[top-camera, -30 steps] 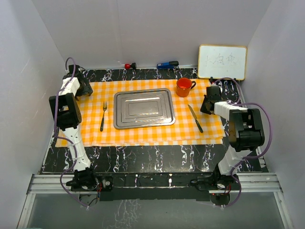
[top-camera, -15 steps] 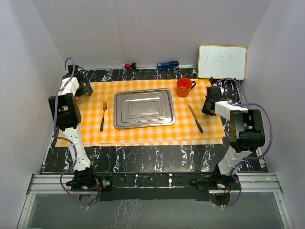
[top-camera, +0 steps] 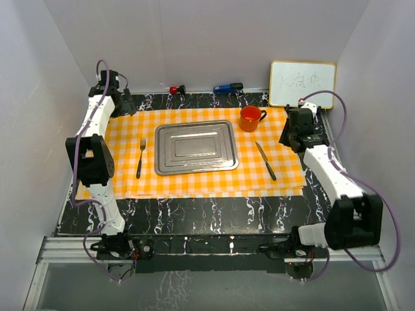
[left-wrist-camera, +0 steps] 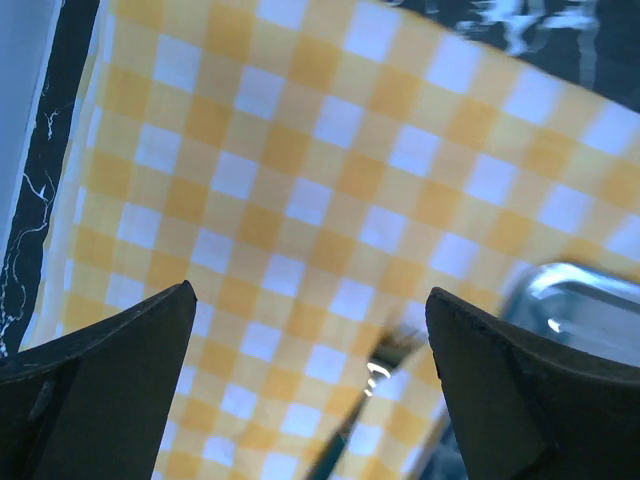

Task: Set the dinner table for one person
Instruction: Adjust the napkin at the center of the board.

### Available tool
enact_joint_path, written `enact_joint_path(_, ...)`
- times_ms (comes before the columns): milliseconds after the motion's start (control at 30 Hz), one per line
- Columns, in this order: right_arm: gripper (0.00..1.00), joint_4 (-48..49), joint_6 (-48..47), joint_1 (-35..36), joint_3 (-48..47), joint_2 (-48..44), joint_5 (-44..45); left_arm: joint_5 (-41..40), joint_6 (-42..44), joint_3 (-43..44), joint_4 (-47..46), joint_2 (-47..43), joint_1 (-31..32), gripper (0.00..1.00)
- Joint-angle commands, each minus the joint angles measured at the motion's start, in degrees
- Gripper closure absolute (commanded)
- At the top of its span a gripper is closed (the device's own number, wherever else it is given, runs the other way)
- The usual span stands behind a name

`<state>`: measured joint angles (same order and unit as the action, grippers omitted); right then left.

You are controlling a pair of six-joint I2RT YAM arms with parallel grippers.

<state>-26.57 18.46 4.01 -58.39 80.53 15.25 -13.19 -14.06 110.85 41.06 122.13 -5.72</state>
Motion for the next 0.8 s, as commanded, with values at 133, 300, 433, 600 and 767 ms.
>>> enact_joint_path(133,0.63,4.4,-3.0,9.2,-0.8,-19.1,8.2,0.6,-1.8,-13.4,-4.2,-21.7,10.0,0.01)
enact_joint_path(300,0.66,2.2,-3.4,9.9,-0.8,-19.0,5.5,6.1,-5.9,-26.7,-13.2,-34.0,10.7,0.01)
enact_joint_path(433,0.66,-2.3,-3.3,10.0,-1.7,-12.4,4.0,0.6,-9.2,-29.5,-8.3,-35.1,10.9,0.01)
enact_joint_path(600,0.66,0.0,-4.4,10.1,0.7,-5.5,-2.2,-2.4,-8.8,-34.4,-5.2,-32.8,11.0,0.01)
enact_joint_path(767,0.67,-0.3,-3.6,10.0,-0.4,-0.6,-2.2,-1.2,-11.5,-38.5,-6.4,-30.6,11.1,0.05)
